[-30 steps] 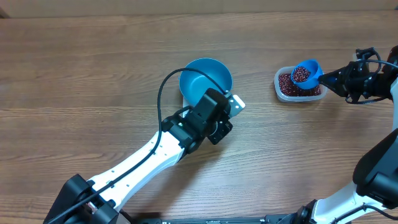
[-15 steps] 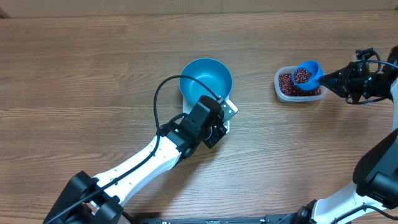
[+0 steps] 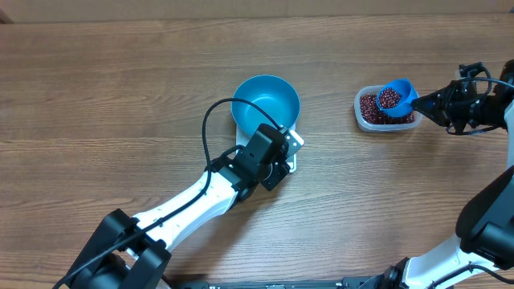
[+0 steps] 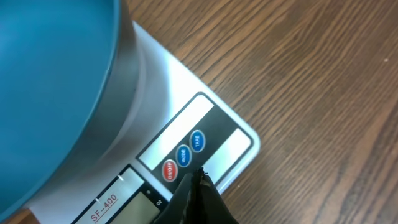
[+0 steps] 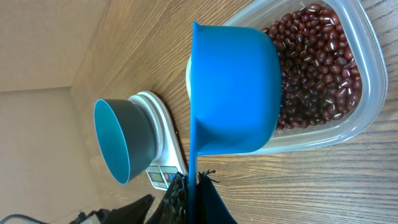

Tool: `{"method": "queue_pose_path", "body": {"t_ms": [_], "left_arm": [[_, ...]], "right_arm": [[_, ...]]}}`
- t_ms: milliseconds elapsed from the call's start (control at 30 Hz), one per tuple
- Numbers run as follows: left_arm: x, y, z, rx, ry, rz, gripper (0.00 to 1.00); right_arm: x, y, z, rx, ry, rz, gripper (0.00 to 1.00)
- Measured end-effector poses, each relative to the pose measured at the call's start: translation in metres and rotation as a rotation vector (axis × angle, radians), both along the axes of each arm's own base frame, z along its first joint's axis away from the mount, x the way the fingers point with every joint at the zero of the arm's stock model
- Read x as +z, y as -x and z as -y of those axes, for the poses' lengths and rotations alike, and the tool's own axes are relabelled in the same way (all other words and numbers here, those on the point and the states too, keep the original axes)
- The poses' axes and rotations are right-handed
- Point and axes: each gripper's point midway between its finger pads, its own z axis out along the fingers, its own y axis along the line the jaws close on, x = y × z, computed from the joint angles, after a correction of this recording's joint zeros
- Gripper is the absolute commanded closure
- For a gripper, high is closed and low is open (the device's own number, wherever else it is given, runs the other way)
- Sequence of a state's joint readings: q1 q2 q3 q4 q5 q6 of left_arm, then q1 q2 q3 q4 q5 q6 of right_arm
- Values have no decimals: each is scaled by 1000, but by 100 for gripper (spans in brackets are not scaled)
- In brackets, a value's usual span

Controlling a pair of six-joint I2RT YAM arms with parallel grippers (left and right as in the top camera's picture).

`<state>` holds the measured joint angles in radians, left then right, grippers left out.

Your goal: Scoop item into bowl and weigh 150g on scale

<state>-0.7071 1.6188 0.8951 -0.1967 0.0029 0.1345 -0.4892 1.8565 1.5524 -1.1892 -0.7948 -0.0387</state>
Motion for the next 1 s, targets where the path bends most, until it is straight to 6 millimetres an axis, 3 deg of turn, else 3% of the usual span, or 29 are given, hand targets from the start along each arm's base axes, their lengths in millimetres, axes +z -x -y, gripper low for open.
{"method": "queue_pose_path", "body": {"t_ms": [533,1000], "left_arm": [[-28,-5,-1,10,-28,-33,96],[-33,-12,-6,31,-30,-34,96]], "right_arm": [[0,0,0,3,1,2,96],[0,0,0,5,3,5,96]]}}
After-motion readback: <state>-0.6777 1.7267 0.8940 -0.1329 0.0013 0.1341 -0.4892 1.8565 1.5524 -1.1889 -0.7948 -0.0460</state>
